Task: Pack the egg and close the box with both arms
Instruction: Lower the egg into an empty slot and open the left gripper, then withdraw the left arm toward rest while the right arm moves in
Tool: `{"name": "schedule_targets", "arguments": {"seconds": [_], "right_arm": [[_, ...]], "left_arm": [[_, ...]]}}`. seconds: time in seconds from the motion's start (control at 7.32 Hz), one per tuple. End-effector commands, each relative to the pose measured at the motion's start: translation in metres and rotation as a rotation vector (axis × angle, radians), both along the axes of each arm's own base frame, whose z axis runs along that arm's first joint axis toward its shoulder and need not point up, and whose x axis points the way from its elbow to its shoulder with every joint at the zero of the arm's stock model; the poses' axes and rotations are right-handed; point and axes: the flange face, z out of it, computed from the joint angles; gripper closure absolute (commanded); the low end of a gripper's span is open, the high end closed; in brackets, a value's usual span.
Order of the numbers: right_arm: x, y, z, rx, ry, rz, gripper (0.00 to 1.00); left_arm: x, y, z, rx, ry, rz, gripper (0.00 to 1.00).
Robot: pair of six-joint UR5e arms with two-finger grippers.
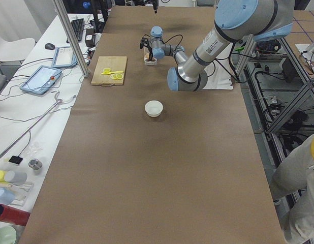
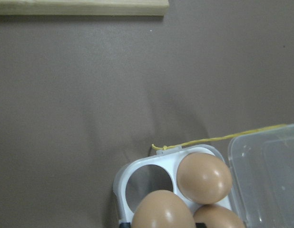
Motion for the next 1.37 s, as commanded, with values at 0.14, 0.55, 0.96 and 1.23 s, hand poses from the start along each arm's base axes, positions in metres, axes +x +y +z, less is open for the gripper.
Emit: {"name": "schedule_targets", "arguments": {"seconds": [0.14, 0.55, 0.96, 1.23], "right_arm": [[0.000, 0.000, 0.000, 0.000, 0.000, 0.001, 0.00], [-0.001, -0.001, 0.000, -0.001, -0.001, 0.000, 0.00], [0.000, 0.000, 0.001, -0.004, -0.001, 0.000, 0.00], [0.000, 0.000, 0.001, -0.004, -0.001, 0.002, 0.00]], "left_arm": [[0.000, 0.000, 0.001, -0.015, 0.004, -0.008, 0.09], [-0.006, -0.001, -0.004, -0.014, 0.014, -0.007, 0.03], [-0.069, 0.002, 0.032, -0.073, 0.001, 0.070, 0.03], [-0.137, -0.013, 0.054, -0.123, -0.010, 0.099, 0.03]]}}
